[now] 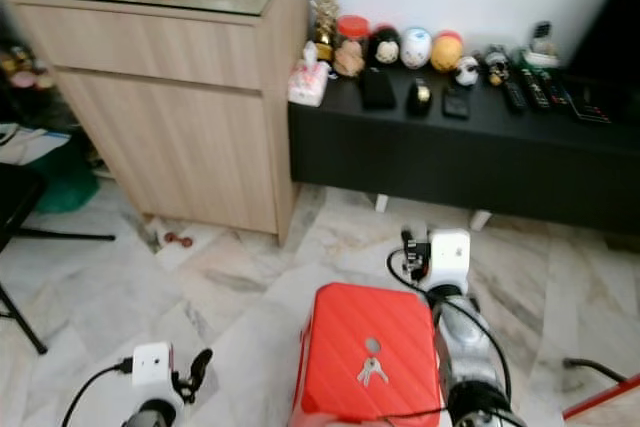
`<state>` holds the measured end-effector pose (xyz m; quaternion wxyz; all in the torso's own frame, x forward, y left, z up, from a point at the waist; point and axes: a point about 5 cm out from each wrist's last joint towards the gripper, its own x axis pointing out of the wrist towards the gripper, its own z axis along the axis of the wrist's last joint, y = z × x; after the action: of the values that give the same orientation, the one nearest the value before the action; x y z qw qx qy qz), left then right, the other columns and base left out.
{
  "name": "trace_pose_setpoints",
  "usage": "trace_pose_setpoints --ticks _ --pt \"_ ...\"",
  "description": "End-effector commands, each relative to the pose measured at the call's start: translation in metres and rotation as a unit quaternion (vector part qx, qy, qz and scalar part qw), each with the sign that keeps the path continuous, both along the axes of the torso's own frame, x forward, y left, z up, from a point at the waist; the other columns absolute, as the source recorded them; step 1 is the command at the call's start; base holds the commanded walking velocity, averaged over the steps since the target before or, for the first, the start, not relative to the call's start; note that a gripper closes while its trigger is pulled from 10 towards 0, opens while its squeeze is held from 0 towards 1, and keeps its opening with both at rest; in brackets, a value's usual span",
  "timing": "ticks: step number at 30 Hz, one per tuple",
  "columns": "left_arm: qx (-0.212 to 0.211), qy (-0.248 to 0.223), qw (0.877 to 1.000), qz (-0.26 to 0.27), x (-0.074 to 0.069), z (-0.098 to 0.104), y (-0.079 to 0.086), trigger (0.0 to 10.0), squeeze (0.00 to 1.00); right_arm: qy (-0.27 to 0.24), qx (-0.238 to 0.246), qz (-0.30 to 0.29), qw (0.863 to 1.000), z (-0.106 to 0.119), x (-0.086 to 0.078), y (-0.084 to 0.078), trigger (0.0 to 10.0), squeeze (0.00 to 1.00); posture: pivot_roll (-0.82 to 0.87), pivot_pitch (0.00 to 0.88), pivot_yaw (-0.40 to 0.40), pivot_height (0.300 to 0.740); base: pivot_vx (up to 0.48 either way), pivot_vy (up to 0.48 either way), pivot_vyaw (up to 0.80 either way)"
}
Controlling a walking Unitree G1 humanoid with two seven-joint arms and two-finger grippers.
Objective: Hang keys on a hook
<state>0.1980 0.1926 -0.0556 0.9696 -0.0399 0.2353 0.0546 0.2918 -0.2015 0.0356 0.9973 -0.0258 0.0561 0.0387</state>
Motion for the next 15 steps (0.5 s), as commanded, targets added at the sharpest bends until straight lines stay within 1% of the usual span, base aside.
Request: trace_pose_setpoints --ticks 1,2,3,5,6,7,8,9,10,11,12,15 --pt "0.012 0.0 1.0 -0.005 -0.002 -0.001 0.001 10.0 0.0 0.01 0.002 -0.012 1.0 -0.004 -0.007 -0.009 10.0 0.0 -0.1 0.043 -0.065 0.74 0.0 0.0 0.0" --pt "0.038 -0.005 0.999 -0.018 -0.001 0.001 0.001 10.0 0.0 0.003 0.003 -0.011 1.0 -0.001 -0.007 -0.009 10.0 0.0 -0.1 0.035 -0.058 0.74 0.0 0.0 0.0" --pt "0.038 -0.005 0.999 -0.018 -0.001 0.001 0.001 10.0 0.0 0.003 0.003 -0.011 1.0 -0.001 -0.007 -0.009 10.0 0.0 -0.1 0.035 -0.058 0.74 0.0 0.0 0.0" --pt "0.08 -0.015 0.996 -0.033 0.0 0.004 0.003 10.0 0.0 -0.004 0.005 -0.012 1.0 0.002 -0.007 -0.01 10.0 0.0 -0.11 0.033 -0.057 0.74 0.0 0.0 0.0" --pt "0.119 -0.094 0.988 -0.035 0.026 0.032 0.013 10.0 0.0 -0.01 0.006 -0.014 1.0 0.005 -0.01 -0.011 10.0 0.0 -0.11 0.03 -0.056 0.74 0.0 0.0 0.0" --pt "0.135 -0.148 0.979 -0.034 0.042 0.055 0.019 10.0 0.0 -0.013 0.007 -0.015 1.0 0.006 -0.012 -0.011 10.0 0.0 -0.11 0.026 -0.056 0.74 0.0 0.0 0.0" --pt "0.172 -0.213 0.961 -0.037 0.054 0.079 0.025 10.0 0.0 -0.015 0.008 -0.015 1.0 0.007 -0.013 -0.011 10.0 0.0 -0.11 0.024 -0.054 0.74 0.0 0.0 0.0" --pt "0.179 -0.251 0.951 -0.037 0.062 0.096 0.029 10.0 0.0 -0.018 0.008 -0.017 1.0 0.008 -0.015 -0.011 10.0 0.0 -0.11 0.024 -0.054 0.74 0.0 0.0 0.0" --pt "0.185 -0.271 0.944 -0.039 0.065 0.104 0.03 10.0 0.0 -0.019 0.008 -0.018 1.0 0.008 -0.016 -0.011 10.0 0.0 -0.11 0.022 -0.052 0.74 0.0 0.0 0.0" --pt "0.187 -0.283 0.94 -0.04 0.067 0.109 0.03 10.0 0.0 -0.019 0.008 -0.018 1.0 0.008 -0.017 -0.011 10.0 0.0 -0.11 0.022 -0.052 0.74 0.0 0.0 0.0" --pt "0.188 -0.306 0.932 -0.048 0.074 0.124 0.027 10.0 0.0 -0.019 0.01 -0.019 1.0 0.008 -0.019 -0.011 10.0 0.0 -0.1 0.017 -0.05 0.74 0.0 0.0 0.0" --pt "0.189 -0.323 0.926 -0.058 0.081 0.135 0.023 10.0 0.0 -0.012 0.013 -0.024 1.0 0.006 -0.02 -0.011 10.0 0.0 -0.09 0.009 -0.051 0.74 0.0 0.0 0.0"
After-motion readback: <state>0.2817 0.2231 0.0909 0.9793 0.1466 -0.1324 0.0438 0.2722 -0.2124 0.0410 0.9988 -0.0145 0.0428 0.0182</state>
